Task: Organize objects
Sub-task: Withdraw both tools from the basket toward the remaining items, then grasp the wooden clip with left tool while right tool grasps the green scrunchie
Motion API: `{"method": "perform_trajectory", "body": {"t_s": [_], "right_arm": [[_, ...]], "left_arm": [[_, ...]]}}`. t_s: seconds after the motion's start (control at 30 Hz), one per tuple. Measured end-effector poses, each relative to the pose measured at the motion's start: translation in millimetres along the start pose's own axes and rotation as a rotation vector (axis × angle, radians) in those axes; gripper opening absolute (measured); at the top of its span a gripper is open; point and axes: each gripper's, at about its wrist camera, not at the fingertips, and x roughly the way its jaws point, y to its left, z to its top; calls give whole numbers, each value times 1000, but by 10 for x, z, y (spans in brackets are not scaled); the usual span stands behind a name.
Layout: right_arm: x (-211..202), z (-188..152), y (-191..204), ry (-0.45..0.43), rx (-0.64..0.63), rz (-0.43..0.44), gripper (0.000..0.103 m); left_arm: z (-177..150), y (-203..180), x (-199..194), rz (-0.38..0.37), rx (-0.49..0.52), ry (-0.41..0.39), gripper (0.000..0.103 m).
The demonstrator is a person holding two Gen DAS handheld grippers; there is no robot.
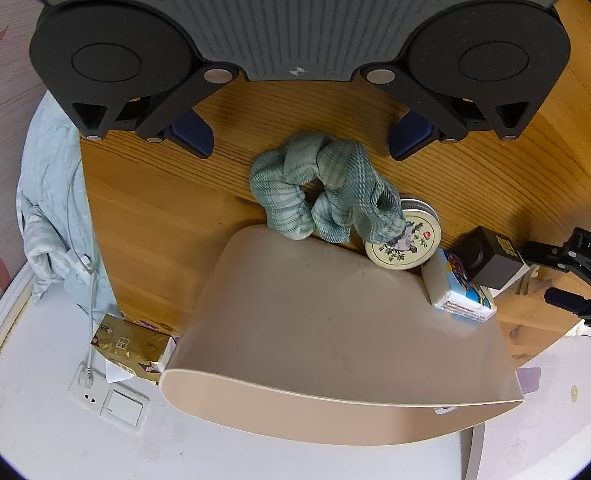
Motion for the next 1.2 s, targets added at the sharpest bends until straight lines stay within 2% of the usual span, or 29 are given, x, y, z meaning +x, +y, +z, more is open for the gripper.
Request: {"method": "perform_trajectory", "body": {"t_s": [0.33, 0.47, 0.57, 0.67, 1.0, 1.03, 1.13, 1.2], "right_arm": [[73, 60, 9, -19, 30, 26, 103], [73, 66, 27, -22, 30, 28, 103], [74, 64, 39, -27, 35, 30, 103], [70, 55, 46, -30, 44, 35, 103], [108, 56, 21, -45, 62, 43, 103], [114, 55, 18, -48, 66, 45, 103], [129, 61, 9, -58, 76, 52, 100], [117, 74, 9, -71, 76, 56, 90]], "left_arm": [[-42, 189, -7, -18, -93, 17, 91], [-65, 221, -39, 15, -110, 14, 91], [-80, 230, -48, 2, -112, 5, 82], [-61, 223, -78, 6, -101, 13, 69], [-5, 231, -6, -3, -95, -16, 66], [-2, 222, -7, -5, -94, -22, 64], [10, 199, -19, -6, -97, -39, 45], [14, 189, -34, -16, -95, -42, 27]]}}
